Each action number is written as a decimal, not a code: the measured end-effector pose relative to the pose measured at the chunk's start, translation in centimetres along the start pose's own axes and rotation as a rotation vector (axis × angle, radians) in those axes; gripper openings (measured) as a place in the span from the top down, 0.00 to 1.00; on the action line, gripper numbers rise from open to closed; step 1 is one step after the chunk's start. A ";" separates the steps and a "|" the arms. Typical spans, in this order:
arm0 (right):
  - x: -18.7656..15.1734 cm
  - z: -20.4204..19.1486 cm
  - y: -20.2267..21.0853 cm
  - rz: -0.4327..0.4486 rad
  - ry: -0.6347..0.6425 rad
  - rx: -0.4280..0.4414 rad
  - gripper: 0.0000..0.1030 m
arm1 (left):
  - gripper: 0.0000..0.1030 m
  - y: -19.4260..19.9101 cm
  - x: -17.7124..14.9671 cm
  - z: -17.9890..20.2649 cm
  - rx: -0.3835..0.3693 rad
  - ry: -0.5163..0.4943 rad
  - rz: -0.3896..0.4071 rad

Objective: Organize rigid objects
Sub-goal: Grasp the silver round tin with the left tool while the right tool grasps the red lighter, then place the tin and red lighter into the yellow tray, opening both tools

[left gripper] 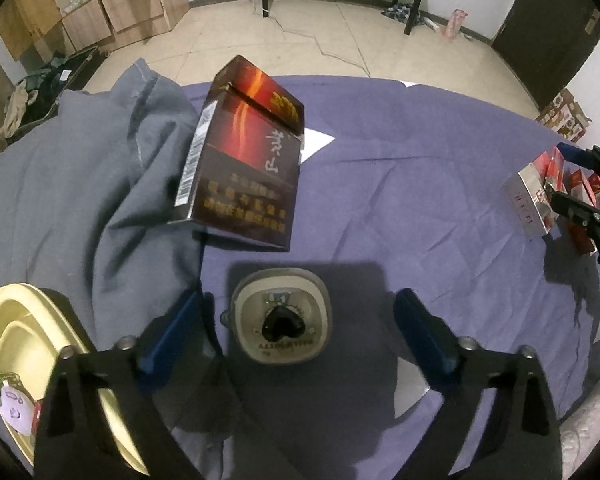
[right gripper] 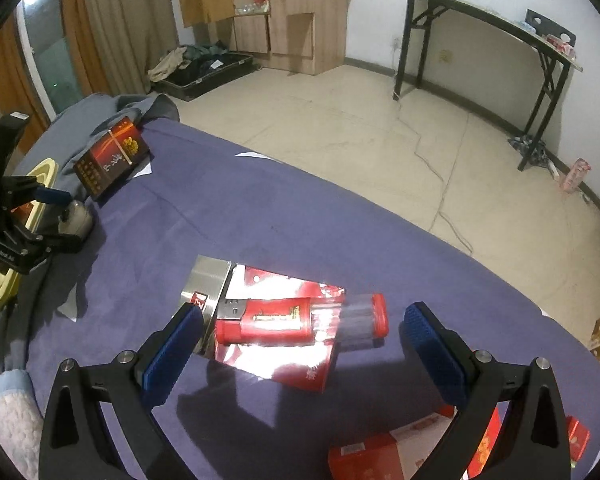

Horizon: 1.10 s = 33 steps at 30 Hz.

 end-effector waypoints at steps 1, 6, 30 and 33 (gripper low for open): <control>0.1 0.0 -0.3 0.000 0.014 -0.003 0.02 | 0.25 -0.1 0.1 -0.1 -0.009 0.007 -0.001; 0.3 -0.1 0.0 0.021 0.018 0.004 0.19 | 0.45 -0.2 0.1 -0.6 -0.001 0.033 0.003; -0.5 -32.0 4.8 0.076 0.338 0.287 0.20 | 0.45 18.5 -13.2 -23.1 0.150 0.383 0.128; -0.7 -37.7 2.6 0.028 0.356 0.279 0.20 | 0.45 17.1 -16.3 -25.4 0.178 0.425 0.084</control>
Point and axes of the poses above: each gripper's, at about its wrist camera, not at the fingertips, and y roughly against the way its jaws point, z to its right, x to its top, the point moved 3 cm from there along -y, roughly the way its jaws point, and after that the axes turned 11 degrees about -y, right-handed, at the moved point
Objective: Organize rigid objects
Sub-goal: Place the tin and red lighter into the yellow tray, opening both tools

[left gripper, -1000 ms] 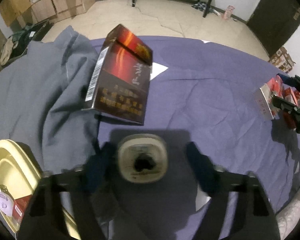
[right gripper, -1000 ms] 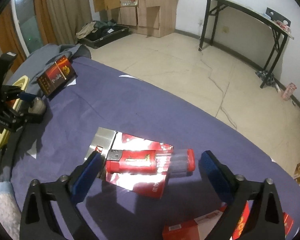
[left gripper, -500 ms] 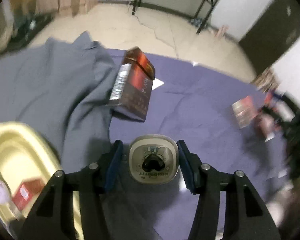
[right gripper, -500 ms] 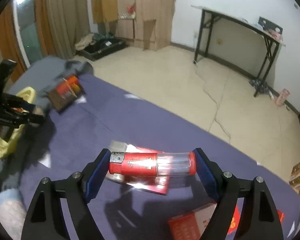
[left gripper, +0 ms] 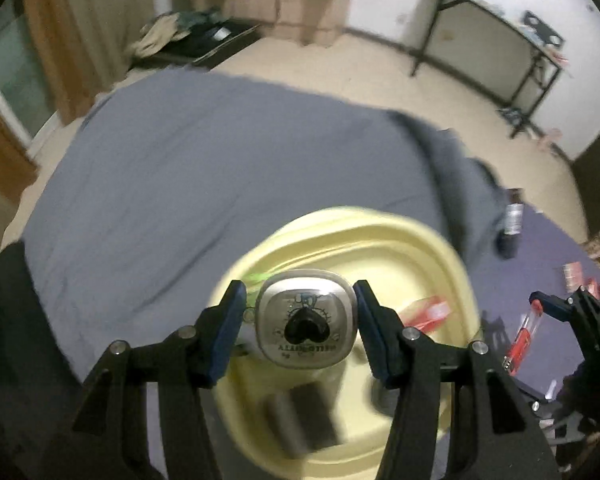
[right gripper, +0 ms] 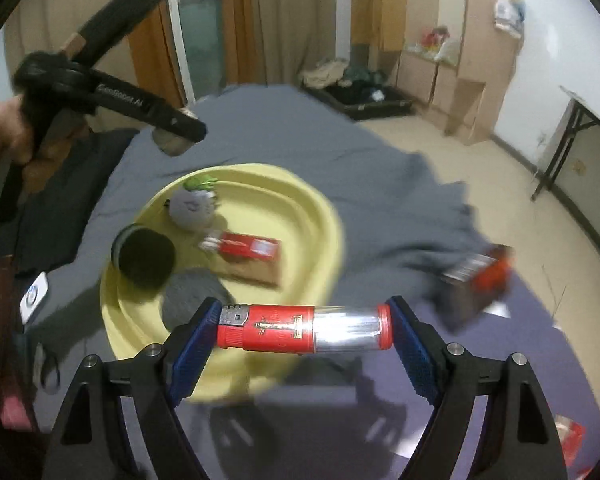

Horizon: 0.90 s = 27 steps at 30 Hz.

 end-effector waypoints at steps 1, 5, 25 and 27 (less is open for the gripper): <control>0.8 -1.4 -1.5 -0.018 -0.017 0.011 0.20 | 0.45 -0.7 -0.9 -0.4 -0.004 0.013 -0.015; 2.0 -4.9 -5.7 -0.094 0.013 -0.021 0.20 | 0.45 -2.7 -3.3 -0.8 -0.043 0.012 -0.056; 0.9 -4.7 -7.7 -0.071 -0.065 0.006 0.04 | 0.11 -4.0 -0.8 1.5 -0.139 -0.007 -0.006; 1.3 -3.8 -4.9 -0.001 -0.089 0.037 0.00 | 0.02 -2.0 0.5 2.8 -0.128 -0.033 0.041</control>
Point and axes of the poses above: each gripper's, at about its wrist camera, not at the fingertips, and y roughly against the way its jaws point, z to its right, x to its top, the point moved 3 cm from there along -y, roughly the way its jaws point, and after that the axes turned 11 degrees about -y, right-handed, at the moved point
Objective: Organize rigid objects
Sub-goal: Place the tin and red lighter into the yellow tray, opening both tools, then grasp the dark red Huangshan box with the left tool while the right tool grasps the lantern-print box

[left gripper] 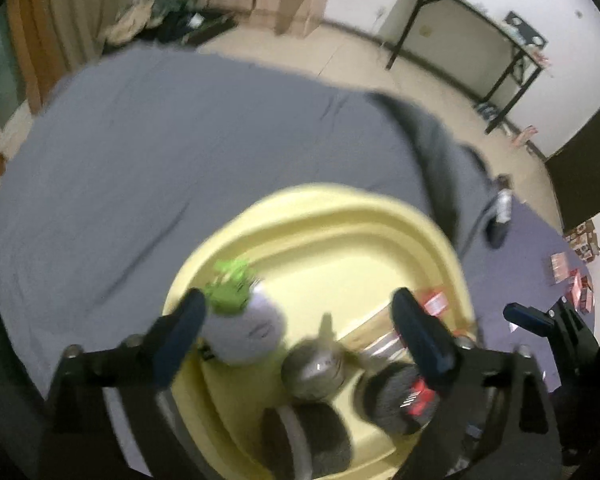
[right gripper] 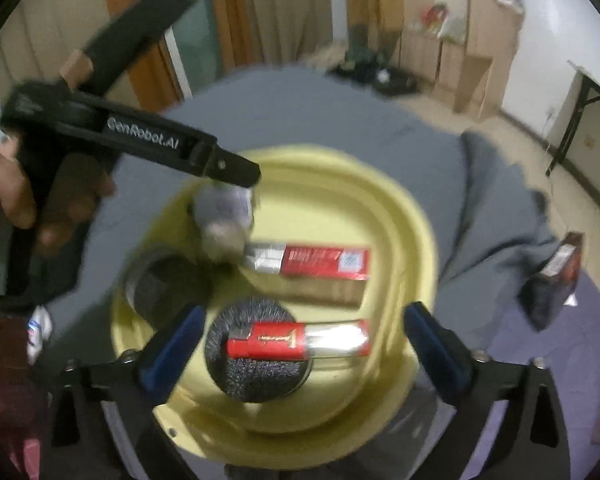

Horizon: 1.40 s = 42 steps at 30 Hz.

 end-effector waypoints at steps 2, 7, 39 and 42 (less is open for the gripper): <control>0.5 1.7 2.6 0.044 -0.032 -0.007 0.00 | 0.00 1.5 1.7 2.0 0.005 -0.023 0.042; -0.4 10.2 9.8 0.136 -0.150 -0.147 0.00 | 0.00 2.8 5.9 9.5 -0.048 -0.116 0.088; -17.6 42.8 17.1 -0.079 -0.217 -0.393 0.01 | 0.40 -17.7 8.1 30.6 0.161 -0.519 -0.145; -17.2 42.6 16.7 -0.070 -0.240 -0.422 0.08 | 0.41 -17.1 7.9 30.0 0.121 -0.480 -0.143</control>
Point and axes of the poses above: each gripper's, at about its wrist camera, not at the fingertips, and y roughly against the way its jaws point, z to its right, x to its top, the point moved 3 cm from there along -y, roughly the way its jaws point, and after that the axes turned 11 degrees about -y, right-handed, at the moved point
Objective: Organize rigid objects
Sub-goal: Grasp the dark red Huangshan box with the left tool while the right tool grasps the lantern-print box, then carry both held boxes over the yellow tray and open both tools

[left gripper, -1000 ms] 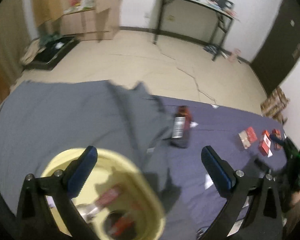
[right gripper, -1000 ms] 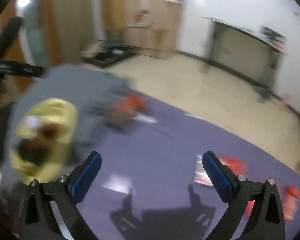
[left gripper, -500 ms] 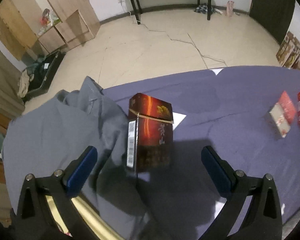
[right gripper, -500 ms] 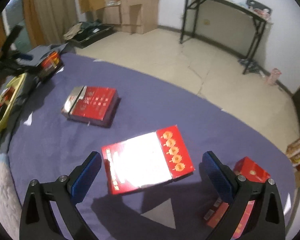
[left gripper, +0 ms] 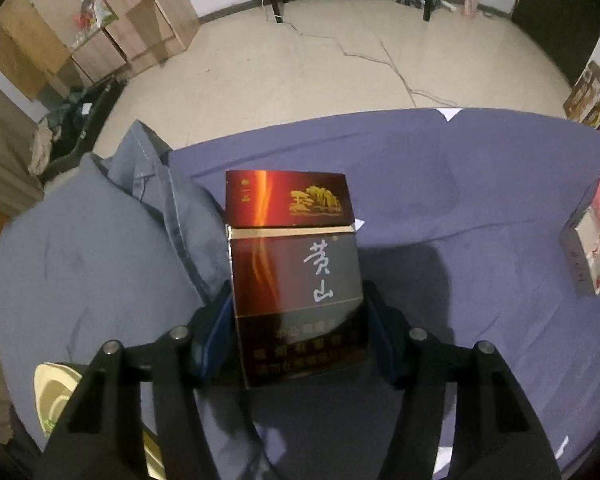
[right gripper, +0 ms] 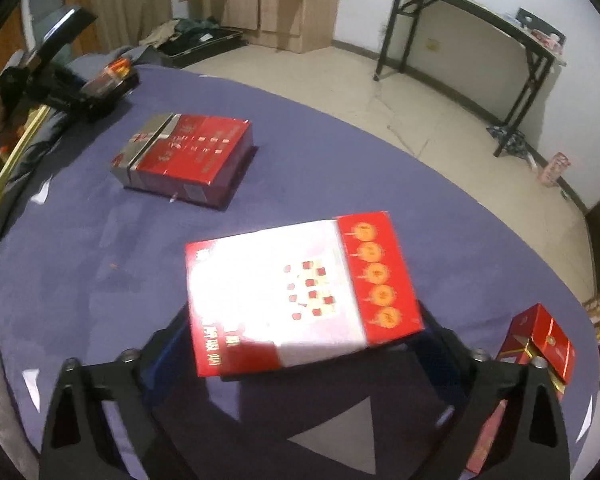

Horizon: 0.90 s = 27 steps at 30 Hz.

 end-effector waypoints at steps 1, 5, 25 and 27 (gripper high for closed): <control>0.2 -0.2 0.0 -0.002 -0.008 -0.012 0.08 | 0.41 0.5 -0.3 -0.2 -0.004 0.008 0.010; 0.9 -1.4 1.3 0.024 -0.007 -0.013 0.09 | 0.41 5.2 -2.2 -1.5 -0.088 0.075 0.094; 6.8 -44.2 3.0 -0.025 0.305 0.419 0.09 | 0.41 10.4 -25.6 -23.9 -0.092 0.469 0.032; 7.3 -45.7 1.6 -0.037 0.312 0.415 0.09 | 0.41 9.0 -26.3 -24.1 -0.100 0.468 0.007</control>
Point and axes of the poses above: each gripper's, at about its wrist camera, not at the fingertips, and y roughly against the way its jaws point, z to its right, x to its top, the point moved 3 cm from there along -y, roughly the way its jaws point, and after that the axes turned 11 degrees about -y, right-handed, at the moved point
